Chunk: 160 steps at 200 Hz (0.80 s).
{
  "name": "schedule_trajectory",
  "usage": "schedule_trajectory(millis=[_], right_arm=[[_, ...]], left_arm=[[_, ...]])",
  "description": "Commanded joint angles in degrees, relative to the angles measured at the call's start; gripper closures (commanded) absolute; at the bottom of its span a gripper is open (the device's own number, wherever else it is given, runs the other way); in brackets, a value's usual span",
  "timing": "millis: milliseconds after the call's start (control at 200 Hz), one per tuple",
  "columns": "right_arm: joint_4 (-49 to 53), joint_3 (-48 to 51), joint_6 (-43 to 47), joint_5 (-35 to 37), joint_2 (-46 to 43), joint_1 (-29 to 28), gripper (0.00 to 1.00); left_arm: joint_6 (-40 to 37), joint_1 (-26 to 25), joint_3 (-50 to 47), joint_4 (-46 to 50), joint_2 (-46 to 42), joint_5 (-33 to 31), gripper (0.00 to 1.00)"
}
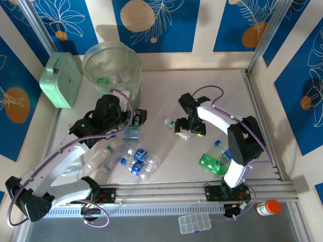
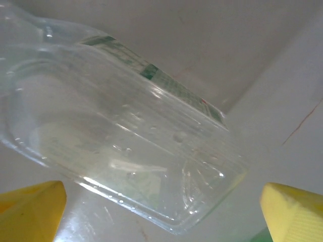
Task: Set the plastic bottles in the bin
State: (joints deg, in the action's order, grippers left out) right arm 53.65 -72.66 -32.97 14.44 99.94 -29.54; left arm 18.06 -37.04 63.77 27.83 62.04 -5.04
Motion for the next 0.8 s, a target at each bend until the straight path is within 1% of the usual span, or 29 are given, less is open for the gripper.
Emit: schedule_trajectory(millis=[0, 160, 235, 335, 460, 545, 615, 670, 795], right_arm=[[0.17, -3.74, 8.29, 8.14, 0.32, -2.99, 0.01], [3.64, -10.05, 13.76, 15.26, 7.42, -5.78, 0.01], [4.06, -11.09, 15.75, 16.19, 9.80, -5.97, 0.01], [3.00, -11.09, 16.91, 14.30, 11.04, -5.32, 0.01], [0.94, -9.95, 17.34, 7.80, 10.74, -4.74, 0.01], [-0.16, -8.72, 17.41, 4.74, 10.26, -5.65, 0.01], [-0.96, -7.33, 17.24, 4.68, 10.16, -6.85, 0.01], [-1.41, -6.17, 17.14, 6.17, 9.91, -8.01, 0.00], [-2.27, -3.46, 16.85, 8.11, 8.99, -9.70, 0.04]], left_arm=[[-1.09, -0.29, -0.49, -1.29, 0.17, 1.21, 0.01], [-1.01, -0.29, -0.57, -1.29, 0.36, 1.75, 0.01], [-1.08, -0.31, -0.49, -1.28, 0.38, 1.87, 0.01], [-1.08, -0.31, -0.53, -1.28, 0.45, 1.87, 0.01], [-1.08, -0.32, -0.49, -1.28, 0.54, 2.05, 0.01], [-1.06, -0.31, -0.49, -1.29, 0.58, 2.14, 0.01], [-1.10, -0.27, -0.54, -1.28, 0.54, 2.12, 0.01], [-1.10, -0.32, -0.51, -1.20, 0.54, 2.05, 0.01], [-1.02, -0.24, -0.57, -1.28, 0.54, 1.96, 0.01]])
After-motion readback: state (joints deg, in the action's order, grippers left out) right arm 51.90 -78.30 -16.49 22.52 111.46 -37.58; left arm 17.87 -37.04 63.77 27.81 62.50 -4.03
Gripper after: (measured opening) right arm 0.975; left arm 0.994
